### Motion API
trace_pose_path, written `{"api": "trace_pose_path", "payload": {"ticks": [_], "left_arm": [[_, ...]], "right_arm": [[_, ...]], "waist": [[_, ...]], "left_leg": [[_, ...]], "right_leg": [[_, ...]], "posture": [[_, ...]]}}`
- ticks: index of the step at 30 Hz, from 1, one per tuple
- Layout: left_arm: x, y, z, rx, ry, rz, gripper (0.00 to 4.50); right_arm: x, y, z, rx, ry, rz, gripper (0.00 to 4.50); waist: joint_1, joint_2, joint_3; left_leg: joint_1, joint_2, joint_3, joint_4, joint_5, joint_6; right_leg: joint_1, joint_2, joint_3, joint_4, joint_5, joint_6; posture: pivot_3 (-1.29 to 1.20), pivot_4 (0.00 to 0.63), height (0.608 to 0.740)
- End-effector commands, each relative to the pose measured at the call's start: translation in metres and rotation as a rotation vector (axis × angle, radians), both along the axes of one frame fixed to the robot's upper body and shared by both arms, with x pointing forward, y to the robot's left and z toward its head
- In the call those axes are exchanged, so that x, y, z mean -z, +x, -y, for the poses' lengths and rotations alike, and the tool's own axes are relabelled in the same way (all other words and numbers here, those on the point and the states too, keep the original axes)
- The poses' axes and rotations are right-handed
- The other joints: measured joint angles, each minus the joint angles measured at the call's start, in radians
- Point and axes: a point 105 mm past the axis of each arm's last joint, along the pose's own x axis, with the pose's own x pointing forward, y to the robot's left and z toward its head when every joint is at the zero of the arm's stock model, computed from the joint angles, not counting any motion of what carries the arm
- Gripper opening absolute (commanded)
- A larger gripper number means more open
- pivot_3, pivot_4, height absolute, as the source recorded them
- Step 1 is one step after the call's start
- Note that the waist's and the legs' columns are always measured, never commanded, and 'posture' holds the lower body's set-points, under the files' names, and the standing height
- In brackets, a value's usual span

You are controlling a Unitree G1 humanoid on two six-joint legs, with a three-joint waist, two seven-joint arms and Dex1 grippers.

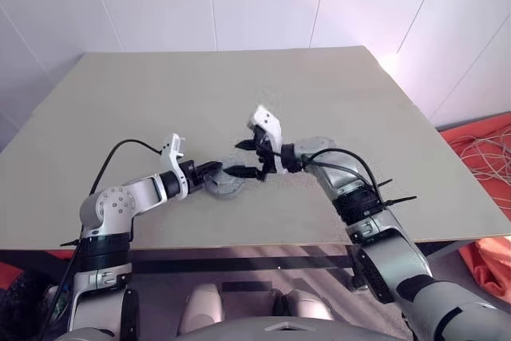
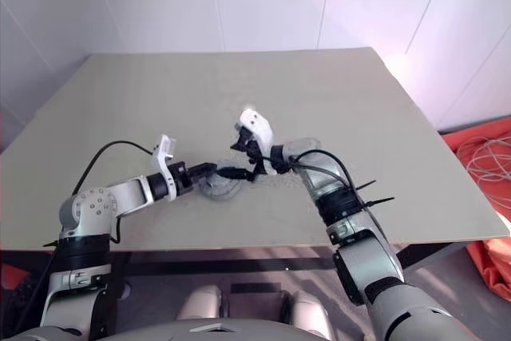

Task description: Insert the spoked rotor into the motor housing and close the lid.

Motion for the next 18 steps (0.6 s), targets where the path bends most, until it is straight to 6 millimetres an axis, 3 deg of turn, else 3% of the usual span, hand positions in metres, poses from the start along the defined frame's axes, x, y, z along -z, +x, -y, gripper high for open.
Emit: {"api": "trace_pose_path", "payload": {"ticks": [1,9,13,18], "left_arm": [[0.02,-0.005,-0.007,-0.011,0.046,-0.089,0.0],[0.021,-0.011,0.0,0.035,0.014,-0.115,0.0],[0.021,-0.011,0.0,0.041,0.019,-0.12,0.0],[0.022,-0.014,0.0,0.059,0.025,-0.135,0.0]], "right_arm": [[-0.023,0.014,0.023,0.102,0.051,-0.051,4.46],[-0.008,0.013,0.058,0.197,0.008,-0.281,4.46],[-0.006,0.007,0.057,0.2,0.043,-0.4,4.46],[0.003,-0.008,0.046,0.21,0.118,-0.668,4.46]], "waist": [[0.002,0.0,0.0],[0.005,0.001,-0.001],[0.008,0.003,-0.002],[0.008,0.004,-0.002]], "left_leg": [[0.0,0.0,0.0,0.0,0.0,0.0],[-0.001,-0.002,0.001,-0.012,0.001,-0.001],[-0.003,-0.003,0.001,-0.016,0.001,-0.001],[-0.007,-0.003,0.001,-0.016,0.001,-0.001]], "right_leg": [[0.0,0.0,0.0,0.0,0.0,0.0],[0.002,0.0,0.0,-0.01,0.0,0.001],[0.0,0.0,0.0,-0.012,0.0,0.001],[-0.002,0.0,0.0,-0.013,0.0,0.0]], "posture": [[0.0,0.0,0.74],[0.0,0.0,0.74],[0.0,0.0,0.74],[0.0,0.0,0.74]]}}
